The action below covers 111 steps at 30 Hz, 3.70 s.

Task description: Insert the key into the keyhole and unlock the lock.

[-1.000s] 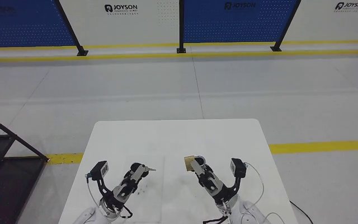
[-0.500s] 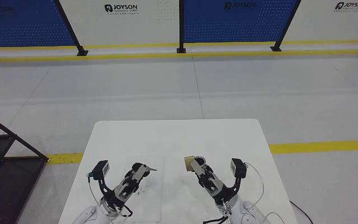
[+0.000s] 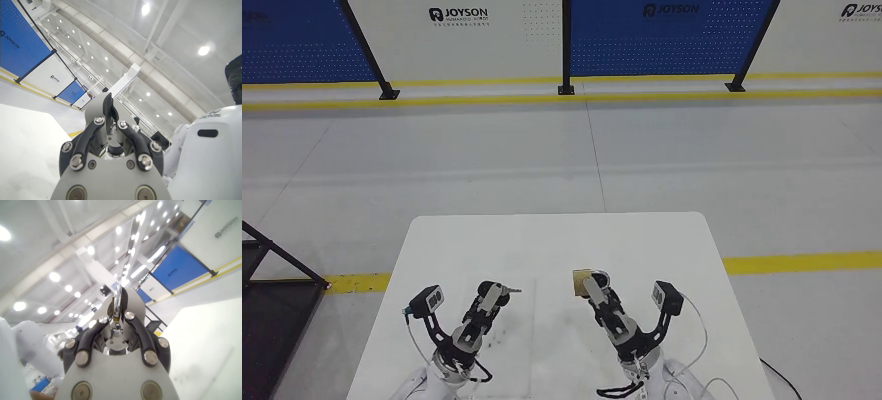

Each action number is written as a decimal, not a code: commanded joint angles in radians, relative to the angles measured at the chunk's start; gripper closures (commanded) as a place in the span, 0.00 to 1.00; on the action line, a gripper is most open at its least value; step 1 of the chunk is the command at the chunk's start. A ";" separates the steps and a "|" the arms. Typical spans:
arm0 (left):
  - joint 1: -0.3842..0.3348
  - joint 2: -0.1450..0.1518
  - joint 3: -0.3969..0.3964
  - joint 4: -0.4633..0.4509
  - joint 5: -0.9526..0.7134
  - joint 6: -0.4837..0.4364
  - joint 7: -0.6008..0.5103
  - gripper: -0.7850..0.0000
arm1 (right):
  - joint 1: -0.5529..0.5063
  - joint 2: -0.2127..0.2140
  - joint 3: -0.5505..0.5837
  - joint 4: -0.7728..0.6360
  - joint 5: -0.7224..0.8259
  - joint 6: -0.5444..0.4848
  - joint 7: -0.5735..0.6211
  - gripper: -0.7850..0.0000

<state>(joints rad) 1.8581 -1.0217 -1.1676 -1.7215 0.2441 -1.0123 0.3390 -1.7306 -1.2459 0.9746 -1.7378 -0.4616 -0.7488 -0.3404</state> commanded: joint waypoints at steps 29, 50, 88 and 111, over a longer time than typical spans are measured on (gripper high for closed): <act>-0.085 -0.117 0.150 0.063 0.298 0.070 0.246 1.00 | 0.024 -0.045 -0.090 0.075 -0.150 0.032 -0.189 1.00; -0.099 -0.153 0.165 0.079 0.301 0.086 0.258 1.00 | 0.024 -0.045 -0.090 0.075 -0.150 0.032 -0.189 1.00; -0.098 -0.200 0.156 0.095 0.296 0.085 0.243 1.00 | 0.026 -0.046 -0.090 0.066 -0.141 0.052 -0.175 1.00; -0.095 -0.226 0.168 0.110 0.342 0.088 0.233 1.00 | 0.015 -0.061 -0.093 0.066 -0.216 0.079 -0.218 1.00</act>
<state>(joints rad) 1.7627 -1.2473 -0.9996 -1.6117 0.5849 -0.9253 0.5721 -1.7146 -1.3067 0.8808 -1.6712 -0.6777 -0.6691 -0.5579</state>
